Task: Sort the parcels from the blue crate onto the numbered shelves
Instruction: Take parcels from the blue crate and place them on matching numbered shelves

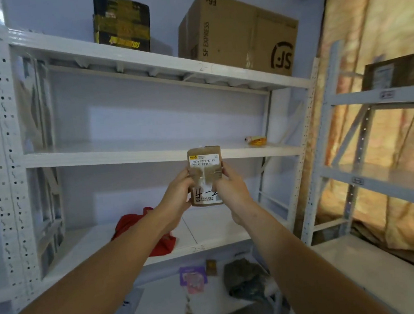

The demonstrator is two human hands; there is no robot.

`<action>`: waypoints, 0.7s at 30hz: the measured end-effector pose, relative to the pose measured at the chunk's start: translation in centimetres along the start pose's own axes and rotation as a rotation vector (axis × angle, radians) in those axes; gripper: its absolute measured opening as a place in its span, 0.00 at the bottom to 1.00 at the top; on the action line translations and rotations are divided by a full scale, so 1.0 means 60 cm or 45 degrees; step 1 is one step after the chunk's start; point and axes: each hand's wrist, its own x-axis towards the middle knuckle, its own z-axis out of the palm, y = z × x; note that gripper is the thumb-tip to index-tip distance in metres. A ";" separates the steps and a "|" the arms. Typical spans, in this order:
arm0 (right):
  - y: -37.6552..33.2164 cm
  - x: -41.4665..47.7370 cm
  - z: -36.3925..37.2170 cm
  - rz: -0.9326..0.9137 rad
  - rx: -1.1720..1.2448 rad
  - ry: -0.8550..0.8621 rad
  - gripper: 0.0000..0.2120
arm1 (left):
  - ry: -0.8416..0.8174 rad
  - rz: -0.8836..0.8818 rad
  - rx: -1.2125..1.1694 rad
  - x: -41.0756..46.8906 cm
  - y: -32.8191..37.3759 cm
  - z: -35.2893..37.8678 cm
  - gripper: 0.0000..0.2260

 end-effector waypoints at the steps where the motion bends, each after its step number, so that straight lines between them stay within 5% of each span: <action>1: 0.007 -0.002 -0.018 0.029 -0.017 -0.001 0.26 | -0.045 0.000 0.019 0.002 -0.005 0.015 0.24; 5: 0.041 -0.013 -0.092 0.127 -0.068 0.029 0.37 | -0.201 -0.010 0.073 0.008 -0.013 0.081 0.31; 18: 0.084 -0.208 -0.351 0.247 -0.155 0.726 0.25 | -0.796 -0.077 -0.004 -0.061 -0.087 0.396 0.28; 21: 0.097 -0.287 -0.415 0.328 -0.141 0.889 0.29 | -0.938 -0.045 0.019 -0.116 -0.110 0.485 0.27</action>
